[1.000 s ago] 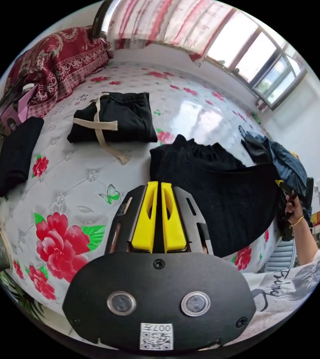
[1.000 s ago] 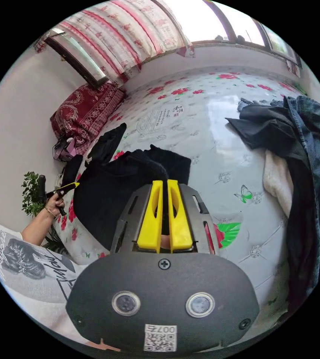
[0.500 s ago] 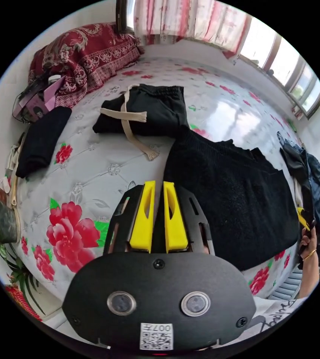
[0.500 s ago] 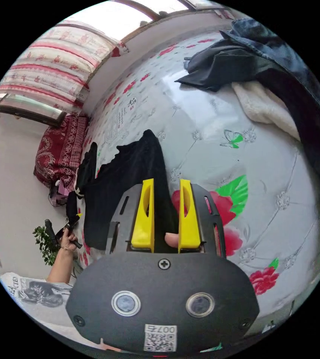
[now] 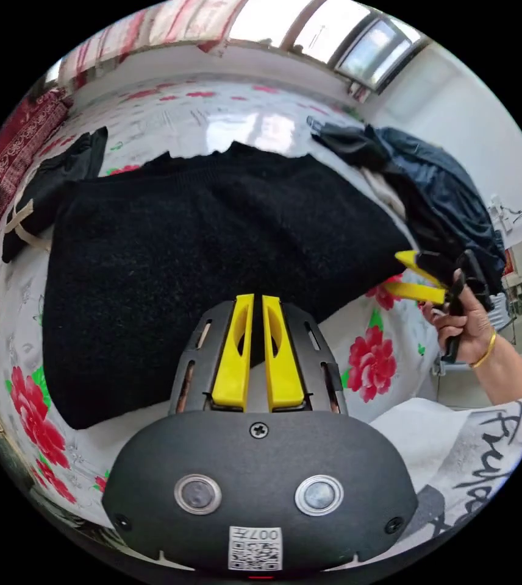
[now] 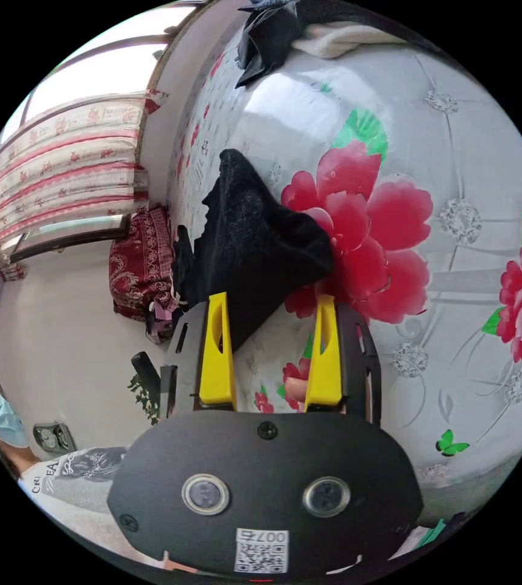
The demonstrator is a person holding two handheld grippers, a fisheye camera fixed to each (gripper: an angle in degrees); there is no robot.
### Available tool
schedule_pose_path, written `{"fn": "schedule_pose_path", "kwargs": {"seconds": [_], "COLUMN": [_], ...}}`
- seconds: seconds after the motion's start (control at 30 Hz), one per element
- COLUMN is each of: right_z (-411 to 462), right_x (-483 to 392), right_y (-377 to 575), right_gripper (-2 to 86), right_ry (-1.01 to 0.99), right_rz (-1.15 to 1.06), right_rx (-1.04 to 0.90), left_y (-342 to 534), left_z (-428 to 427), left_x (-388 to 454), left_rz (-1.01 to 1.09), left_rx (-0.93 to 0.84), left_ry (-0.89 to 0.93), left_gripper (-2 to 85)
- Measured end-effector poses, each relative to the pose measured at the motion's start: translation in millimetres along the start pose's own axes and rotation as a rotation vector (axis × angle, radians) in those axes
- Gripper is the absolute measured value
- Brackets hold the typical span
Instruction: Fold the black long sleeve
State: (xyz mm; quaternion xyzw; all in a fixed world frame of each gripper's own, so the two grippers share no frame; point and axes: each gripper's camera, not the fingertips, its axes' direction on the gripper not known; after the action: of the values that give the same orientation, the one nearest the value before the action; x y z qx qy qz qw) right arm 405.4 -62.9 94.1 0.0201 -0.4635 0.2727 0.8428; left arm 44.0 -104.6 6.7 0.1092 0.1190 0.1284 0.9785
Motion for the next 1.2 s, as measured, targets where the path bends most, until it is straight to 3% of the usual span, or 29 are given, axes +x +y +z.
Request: {"fn": "schedule_pose_path", "kwargs": {"seconds": [0.17, 0.37, 0.53, 0.73, 0.87, 1.0, 1.1, 1.2], "right_z": [-6, -25, 7, 111, 195, 308, 307, 270], "right_x": [2, -65, -244, -349, -347, -283, -281, -301], "right_y": [-7, -1, 33, 120, 153, 163, 156, 120], "right_gripper": [9.1, 3.2, 2.0, 2.8, 4.2, 6.3, 7.9, 9.4], "right_ry": [-0.038, 0.069, 0.339, 0.387, 0.362, 0.446, 0.422, 0.245], "right_rz": [0.047, -0.218, -0.900, -1.497, -1.580, -1.442, -1.440, -1.377], "right_rx": [0.039, 0.075, -0.029, -0.243, -0.444, -0.717, -0.676, -0.739], "left_y": [-3, 18, 7, 29, 96, 169, 201, 216], "left_z": [-25, -31, -20, -43, -74, -88, -96, -101], "left_x": [2, -23, -23, -56, -96, -154, -200, -243], "left_rz": [-0.004, -0.090, -0.009, -0.104, -0.261, -0.515, -0.678, -0.795], "left_rx": [-0.007, -0.019, -0.065, -0.015, 0.050, 0.023, 0.057, 0.172], "left_ry": [-0.070, -0.065, -0.135, -0.069, 0.116, 0.155, 0.269, 0.441], "left_gripper": [-0.6, -0.9, -1.0, -0.8, 0.3, 3.9, 8.9, 13.0]}}
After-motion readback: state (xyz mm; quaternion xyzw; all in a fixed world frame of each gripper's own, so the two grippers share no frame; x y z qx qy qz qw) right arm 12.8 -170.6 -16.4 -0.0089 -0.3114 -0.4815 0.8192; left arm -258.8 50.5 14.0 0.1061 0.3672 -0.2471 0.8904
